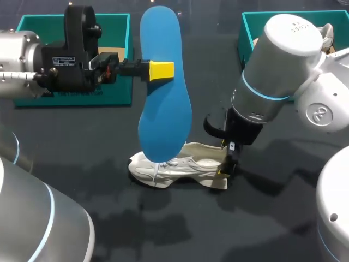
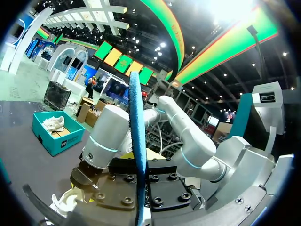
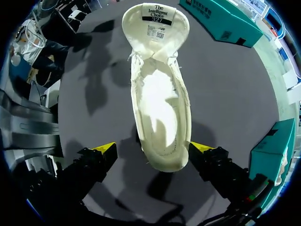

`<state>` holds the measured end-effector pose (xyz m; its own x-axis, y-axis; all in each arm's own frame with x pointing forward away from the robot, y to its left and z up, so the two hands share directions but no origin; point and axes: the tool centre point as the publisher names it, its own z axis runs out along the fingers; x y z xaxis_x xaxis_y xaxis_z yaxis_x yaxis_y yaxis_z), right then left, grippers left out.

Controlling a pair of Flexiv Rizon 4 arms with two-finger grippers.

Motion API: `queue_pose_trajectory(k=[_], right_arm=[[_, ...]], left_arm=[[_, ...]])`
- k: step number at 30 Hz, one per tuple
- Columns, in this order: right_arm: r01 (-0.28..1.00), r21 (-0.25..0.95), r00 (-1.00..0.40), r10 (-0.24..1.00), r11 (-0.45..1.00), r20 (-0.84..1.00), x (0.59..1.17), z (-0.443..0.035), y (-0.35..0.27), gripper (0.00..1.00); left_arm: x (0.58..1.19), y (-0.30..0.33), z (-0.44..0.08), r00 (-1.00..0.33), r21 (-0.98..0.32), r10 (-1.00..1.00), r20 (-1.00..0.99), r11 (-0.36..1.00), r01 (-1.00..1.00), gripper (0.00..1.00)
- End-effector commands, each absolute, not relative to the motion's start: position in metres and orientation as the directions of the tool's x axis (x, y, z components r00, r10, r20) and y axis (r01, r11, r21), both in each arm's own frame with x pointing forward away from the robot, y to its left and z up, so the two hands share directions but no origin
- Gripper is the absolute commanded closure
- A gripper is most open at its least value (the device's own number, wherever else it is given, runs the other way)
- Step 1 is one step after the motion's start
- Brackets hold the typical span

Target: Take the shoe out of the shoebox, open the shoe tongue, remove and reinsert the insole, then place the shoe into the shoebox

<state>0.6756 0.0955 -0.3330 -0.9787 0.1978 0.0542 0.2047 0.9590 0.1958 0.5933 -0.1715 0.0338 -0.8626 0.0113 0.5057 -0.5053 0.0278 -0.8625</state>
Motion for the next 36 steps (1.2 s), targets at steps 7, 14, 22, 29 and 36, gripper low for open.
queue_pose_trajectory(k=[7, 14, 22, 29, 36], right_arm=[[0.166, 0.188, -0.986, 0.166, 0.968, 0.016, 0.683, -0.339, 0.105, 0.00], [0.166, 0.196, -0.985, 0.173, 0.966, -0.017, 0.692, -0.332, 0.114, 0.00], [0.123, 0.160, -0.991, 0.130, 0.979, -0.031, 0.715, -0.332, 0.137, 0.00], [0.146, 0.143, -0.988, 0.152, 0.979, -0.030, 0.720, -0.334, 0.140, 0.00], [0.148, 0.129, -0.988, 0.152, 0.980, -0.017, 0.726, -0.342, 0.148, 0.00]], left_arm=[[0.594, -0.173, 0.033, -0.863, -0.862, 0.011, 0.506, 0.027, -0.505, 1.00], [0.594, -0.173, 0.033, -0.863, -0.862, 0.011, 0.506, 0.027, -0.505, 1.00], [0.594, -0.173, 0.033, -0.863, -0.862, 0.011, 0.506, 0.027, -0.505, 1.00], [0.594, -0.173, 0.033, -0.863, -0.862, 0.011, 0.506, 0.027, -0.505, 1.00], [0.594, -0.173, 0.033, -0.863, -0.862, 0.011, 0.506, 0.027, -0.505, 1.00]])
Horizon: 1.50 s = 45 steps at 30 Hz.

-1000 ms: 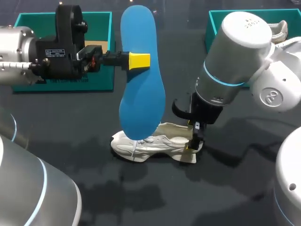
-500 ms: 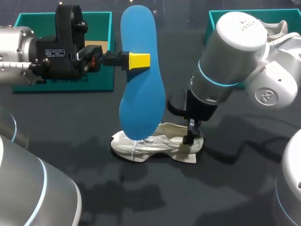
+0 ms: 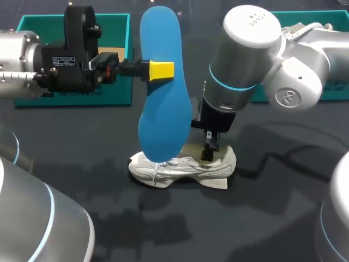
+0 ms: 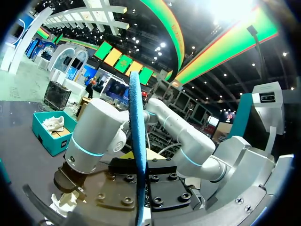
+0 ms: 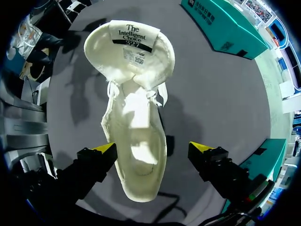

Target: Take the shoe out of the shoebox, open the shoe tongue, remove and reinsert the insole, then place the shoe into the shoebox

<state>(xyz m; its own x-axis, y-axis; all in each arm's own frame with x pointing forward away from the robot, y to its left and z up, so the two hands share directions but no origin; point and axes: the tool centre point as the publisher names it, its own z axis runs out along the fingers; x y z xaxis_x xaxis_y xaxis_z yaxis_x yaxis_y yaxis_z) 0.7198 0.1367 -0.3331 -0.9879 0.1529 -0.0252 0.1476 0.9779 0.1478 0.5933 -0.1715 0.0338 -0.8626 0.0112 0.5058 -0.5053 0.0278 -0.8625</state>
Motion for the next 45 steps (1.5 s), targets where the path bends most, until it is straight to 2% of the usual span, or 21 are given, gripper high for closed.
queue_pose_trajectory(k=[1, 20, 22, 24, 26, 27, 29, 31, 33, 34, 35, 45], right_arm=[[0.150, 0.129, -0.988, 0.153, 0.980, -0.018, 0.727, -0.343, 0.149, 0.00], [0.131, 0.109, -0.991, 0.129, 0.985, 0.029, 0.742, -0.381, 0.163, 0.02], [0.132, 0.104, -0.991, 0.129, 0.986, 0.037, 0.742, -0.384, 0.164, 0.11], [0.130, 0.103, -0.991, 0.127, 0.986, 0.044, 0.743, -0.387, 0.164, 0.15], [0.130, 0.100, -0.991, 0.126, 0.986, 0.047, 0.743, -0.388, 0.164, 0.24], [0.130, 0.099, -0.991, 0.126, 0.987, 0.049, 0.743, -0.388, 0.164, 0.36], [0.131, 0.096, -0.991, 0.126, 0.987, 0.051, 0.742, -0.389, 0.165, 0.52], [0.131, 0.096, -0.991, 0.126, 0.987, 0.054, 0.742, -0.390, 0.164, 0.59], [0.132, 0.094, -0.990, 0.127, 0.987, 0.056, 0.741, -0.390, 0.164, 0.75], [0.133, 0.093, -0.990, 0.128, 0.987, 0.056, 0.741, -0.390, 0.164, 0.89], [0.134, 0.091, -0.990, 0.129, 0.987, 0.057, 0.740, -0.390, 0.164, 1.00], [0.167, 0.072, -0.985, 0.163, 0.983, 0.063, 0.730, -0.379, 0.163, 1.00]], left_arm=[[0.594, -0.173, 0.033, -0.863, -0.862, 0.011, 0.506, 0.027, -0.505, 1.00], [0.594, -0.173, 0.033, -0.863, -0.862, 0.011, 0.506, 0.027, -0.505, 1.00], [0.594, -0.173, 0.033, -0.863, -0.862, 0.011, 0.506, 0.027, -0.505, 1.00], [0.594, -0.173, 0.033, -0.863, -0.862, 0.011, 0.506, 0.027, -0.505, 1.00], [0.594, -0.173, 0.033, -0.863, -0.862, 0.011, 0.506, 0.027, -0.505, 1.00], [0.594, -0.173, 0.033, -0.863, -0.862, 0.011, 0.506, 0.027, -0.505, 1.00], [0.594, -0.173, 0.033, -0.863, -0.862, 0.011, 0.506, 0.027, -0.505, 1.00], [0.594, -0.173, 0.033, -0.863, -0.862, 0.011, 0.506, 0.027, -0.505, 1.00], [0.594, -0.173, 0.033, -0.863, -0.862, 0.011, 0.506, 0.027, -0.505, 1.00], [0.594, -0.173, 0.033, -0.863, -0.862, 0.011, 0.506, 0.027, -0.505, 1.00], [0.594, -0.173, 0.033, -0.863, -0.862, 0.011, 0.506, 0.027, -0.505, 1.00], [0.594, -0.173, 0.033, -0.863, -0.862, 0.011, 0.506, 0.027, -0.505, 1.00]])
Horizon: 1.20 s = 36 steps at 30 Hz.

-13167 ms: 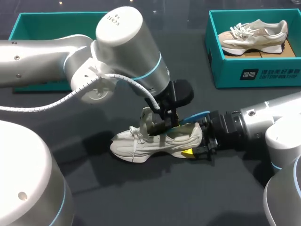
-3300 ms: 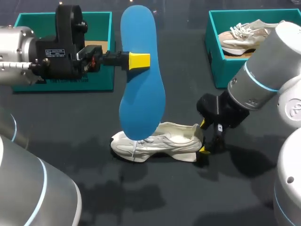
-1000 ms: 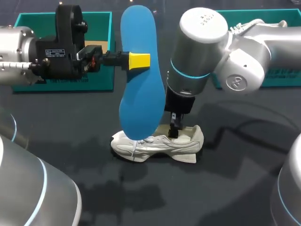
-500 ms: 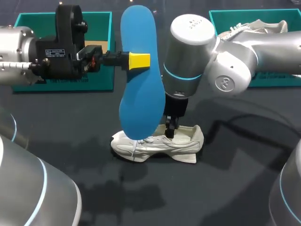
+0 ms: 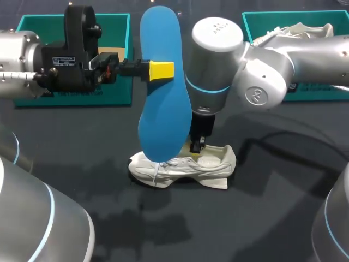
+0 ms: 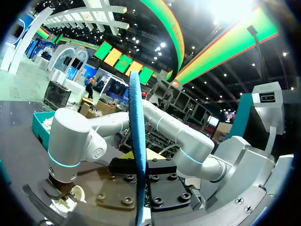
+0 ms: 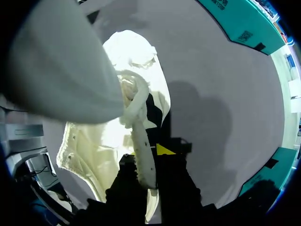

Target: Take the shoe out of the shoebox, open the shoe tongue, remove and reinsert the insole, then place the shoe into the shoebox

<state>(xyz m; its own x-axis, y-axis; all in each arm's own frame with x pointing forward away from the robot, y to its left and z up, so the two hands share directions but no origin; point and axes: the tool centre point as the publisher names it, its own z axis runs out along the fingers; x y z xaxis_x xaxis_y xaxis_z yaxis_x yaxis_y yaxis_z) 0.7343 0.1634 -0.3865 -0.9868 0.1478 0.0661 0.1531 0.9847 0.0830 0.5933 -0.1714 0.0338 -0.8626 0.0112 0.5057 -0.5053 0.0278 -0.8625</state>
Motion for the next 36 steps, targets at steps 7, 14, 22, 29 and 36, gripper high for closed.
queue_pose_trajectory(k=[7, 14, 22, 29, 36], right_arm=[[0.273, 0.057, -0.959, 0.267, 0.960, 0.092, 0.722, -0.356, 0.155, 1.00], [0.575, 0.132, -0.816, 0.553, 0.807, 0.168, 0.710, -0.341, 0.143, 1.00], [0.575, 0.132, -0.816, 0.553, 0.807, 0.168, 0.710, -0.341, 0.143, 1.00], [0.847, 0.125, -0.532, 0.829, 0.517, 0.174, 0.709, -0.345, 0.146, 1.00], [0.958, 0.090, -0.287, 0.934, 0.273, 0.213, 0.704, -0.341, 0.150, 1.00]], left_arm=[[0.594, -0.173, 0.033, -0.863, -0.862, 0.011, 0.506, 0.027, -0.505, 1.00], [0.594, -0.173, 0.033, -0.863, -0.862, 0.011, 0.506, 0.027, -0.505, 1.00], [0.594, -0.173, 0.033, -0.863, -0.862, 0.011, 0.506, 0.027, -0.505, 1.00], [0.594, -0.173, 0.033, -0.863, -0.862, 0.011, 0.506, 0.027, -0.505, 1.00], [0.594, -0.173, 0.033, -0.863, -0.862, 0.011, 0.506, 0.027, -0.505, 1.00]])
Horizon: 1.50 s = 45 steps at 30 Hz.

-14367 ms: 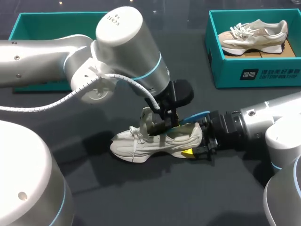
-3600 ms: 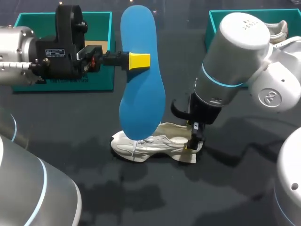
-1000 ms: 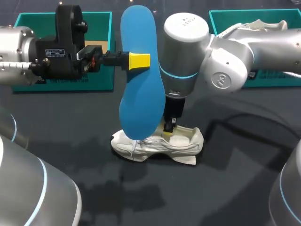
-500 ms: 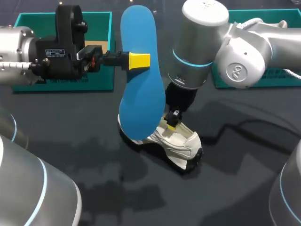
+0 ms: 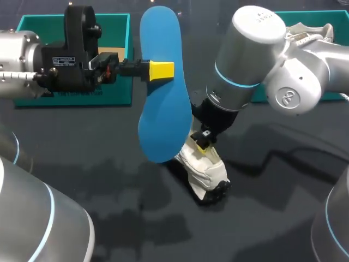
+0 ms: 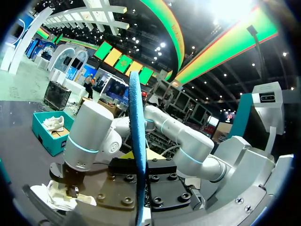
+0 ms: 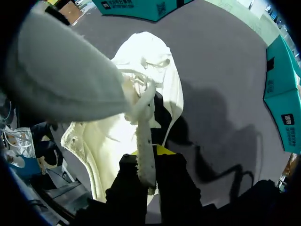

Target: Take the shoe out of the shoebox, open the shoe tongue, remove and reinsert the insole, then place the shoe into the shoebox

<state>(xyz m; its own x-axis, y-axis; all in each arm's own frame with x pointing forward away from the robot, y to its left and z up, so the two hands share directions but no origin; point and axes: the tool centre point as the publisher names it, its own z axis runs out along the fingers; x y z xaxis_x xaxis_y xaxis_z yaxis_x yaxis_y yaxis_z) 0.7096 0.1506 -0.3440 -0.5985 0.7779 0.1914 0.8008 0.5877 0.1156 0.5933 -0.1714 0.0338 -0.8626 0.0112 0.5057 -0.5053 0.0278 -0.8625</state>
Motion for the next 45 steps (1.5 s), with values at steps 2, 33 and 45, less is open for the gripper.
queue_pose_trajectory(k=[2, 33, 45], right_arm=[[0.958, 0.090, -0.287, 0.934, 0.273, 0.213, 0.704, -0.341, 0.150, 1.00], [0.989, 0.127, -0.097, 0.970, 0.070, 0.222, 0.696, -0.339, 0.141, 1.00], [0.986, 0.106, -0.155, 0.952, 0.131, 0.264, 0.704, -0.365, 0.140, 1.00]], left_arm=[[0.594, -0.173, 0.033, -0.863, -0.862, 0.011, 0.506, 0.027, -0.505, 1.00], [0.594, -0.173, 0.033, -0.863, -0.862, 0.011, 0.506, 0.027, -0.505, 1.00], [0.594, -0.173, 0.033, -0.863, -0.862, 0.011, 0.506, 0.027, -0.505, 1.00]])
